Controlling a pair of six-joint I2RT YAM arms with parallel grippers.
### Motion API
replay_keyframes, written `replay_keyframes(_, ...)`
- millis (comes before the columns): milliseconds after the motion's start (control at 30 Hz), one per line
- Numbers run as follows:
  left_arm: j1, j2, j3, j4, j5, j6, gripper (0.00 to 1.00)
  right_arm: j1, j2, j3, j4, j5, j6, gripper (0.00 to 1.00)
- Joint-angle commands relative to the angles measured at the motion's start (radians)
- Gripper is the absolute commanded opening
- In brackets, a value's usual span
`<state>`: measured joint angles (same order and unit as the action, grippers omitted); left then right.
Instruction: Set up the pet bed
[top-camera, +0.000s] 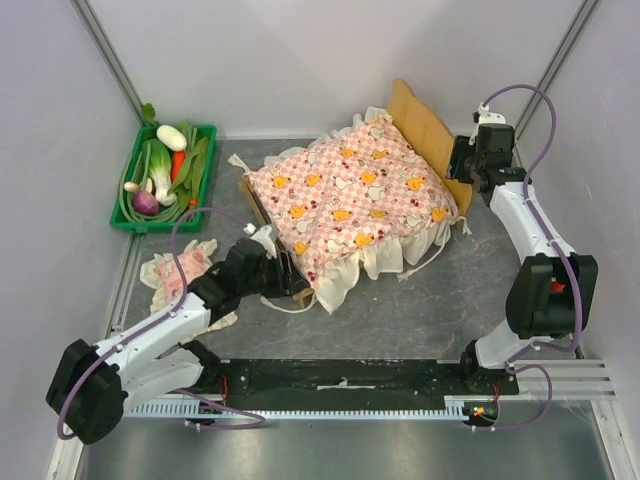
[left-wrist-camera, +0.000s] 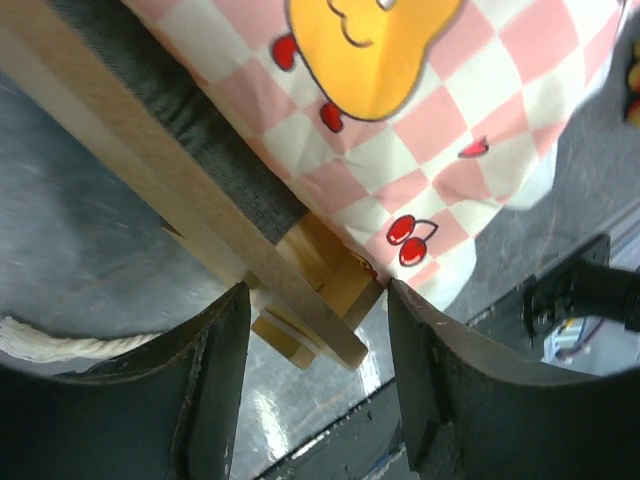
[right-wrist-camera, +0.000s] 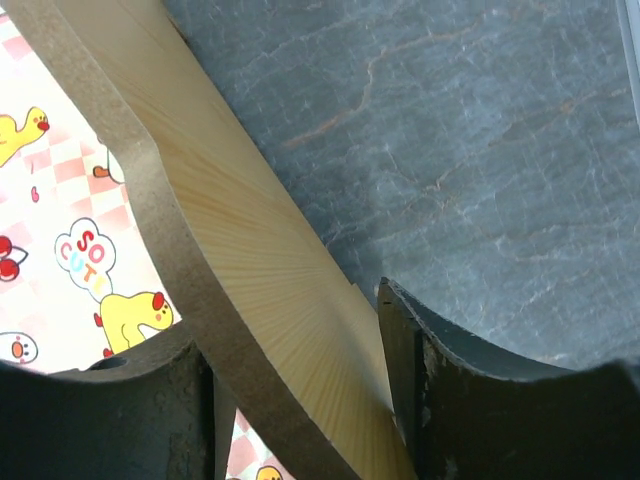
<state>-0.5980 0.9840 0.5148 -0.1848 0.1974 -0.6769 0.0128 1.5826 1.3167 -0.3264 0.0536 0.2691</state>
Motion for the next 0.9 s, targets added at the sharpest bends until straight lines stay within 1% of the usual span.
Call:
replay_keyframes(0, -0.213, 0.027, 0.053, 0.180, 0.073, -0.147, 0.60, 0.073, 0.034, 0.094, -0.043, -0.277, 0.013, 0.61)
replay_keyframes(33, -0.271, 0.042, 0.059, 0.182, 0.059, -0.153, 0.60, 0.072, 0.045, 0.108, -0.052, -0.288, 0.006, 0.62)
replay_keyframes(100, -0.316, 0.067, 0.065, 0.182, 0.037, -0.161, 0.60, 0.073, 0.077, 0.153, -0.088, -0.288, 0.001, 0.64)
replay_keyframes(133, -0.342, 0.076, 0.074, 0.182, 0.030, -0.164, 0.60, 0.073, 0.085, 0.183, -0.100, -0.281, 0.001, 0.68)
replay_keyframes(167, -0.350, 0.074, 0.074, 0.182, 0.024, -0.168, 0.60, 0.072, 0.091, 0.197, -0.127, -0.221, 0.005, 0.71)
replay_keyframes(200, -0.355, 0.067, 0.071, 0.182, -0.002, -0.173, 0.60, 0.069, 0.083, 0.206, -0.134, -0.192, 0.010, 0.76)
replay_keyframes(267, -0.356, 0.012, 0.060, 0.176, -0.024, -0.181, 0.62, 0.040, 0.041, 0.214, -0.135, -0.131, 0.027, 0.81)
replay_keyframes(300, -0.356, -0.014, 0.063, 0.153, -0.056, -0.174, 0.63, 0.023, 0.019, 0.213, -0.132, -0.108, 0.039, 0.85)
replay_keyframes(333, -0.356, -0.034, 0.071, 0.086, -0.082, -0.164, 0.65, -0.006, -0.027, 0.208, -0.132, -0.085, 0.048, 0.86)
replay_keyframes(367, -0.356, -0.054, 0.082, 0.037, -0.105, -0.135, 0.66, -0.007, -0.051, 0.204, -0.131, -0.033, 0.048, 0.87)
replay_keyframes(400, -0.356, -0.101, 0.103, 0.000, -0.162, -0.119, 0.67, -0.037, -0.079, 0.193, -0.129, 0.001, 0.045, 0.88)
replay_keyframes(433, -0.355, -0.123, 0.114, -0.031, -0.188, -0.104, 0.68, -0.053, -0.135, 0.170, -0.129, 0.026, 0.047, 0.89)
replay_keyframes(467, -0.355, -0.146, 0.125, -0.092, -0.213, -0.080, 0.69, -0.054, -0.166, 0.150, -0.125, 0.049, 0.051, 0.90)
replay_keyframes(500, -0.356, -0.181, 0.145, -0.117, -0.272, -0.069, 0.70, -0.054, -0.199, 0.127, -0.119, 0.098, 0.067, 0.92)
replay_keyframes(533, -0.355, -0.198, 0.157, -0.155, -0.311, -0.066, 0.72, -0.054, -0.264, 0.072, -0.112, 0.109, 0.093, 0.93)
replay_keyframes(567, -0.355, -0.212, 0.168, -0.203, -0.376, -0.050, 0.73, -0.054, -0.294, 0.044, -0.097, 0.112, 0.116, 0.93)
replay_keyframes(600, -0.355, -0.228, 0.194, -0.232, -0.409, -0.037, 0.73, -0.054, -0.323, 0.018, -0.100, 0.114, 0.139, 0.94)
replay_keyframes(633, -0.352, -0.228, 0.211, -0.260, -0.444, -0.021, 0.75, -0.054, -0.378, -0.040, -0.103, 0.089, 0.157, 0.93)
replay_keyframes(667, -0.345, -0.223, 0.231, -0.284, -0.473, 0.026, 0.76, -0.054, -0.407, -0.074, -0.112, 0.053, 0.206, 0.93)
replay_keyframes(700, -0.330, -0.211, 0.276, -0.333, -0.519, 0.052, 0.77, -0.054, -0.432, -0.109, -0.125, 0.011, 0.231, 0.93)
replay_keyframes(733, -0.278, -0.184, 0.301, -0.349, -0.524, 0.081, 0.78, -0.051, -0.479, -0.179, -0.140, -0.082, 0.264, 0.92)
replay_keyframes(767, -0.234, -0.165, 0.323, -0.355, -0.514, 0.146, 0.79, -0.045, -0.505, -0.226, -0.151, -0.124, 0.301, 0.91)
replay_keyframes(800, -0.177, -0.151, 0.361, -0.351, -0.459, 0.174, 0.79, -0.033, -0.535, -0.275, -0.151, -0.156, 0.349, 0.90)
replay_keyframes(833, -0.042, -0.127, 0.376, -0.338, -0.416, 0.200, 0.80, 0.020, -0.590, -0.363, -0.154, -0.161, 0.375, 0.90)
replay_keyframes(867, 0.033, -0.117, 0.393, -0.326, -0.374, 0.241, 0.80, 0.053, -0.616, -0.402, -0.161, -0.149, 0.396, 0.90)
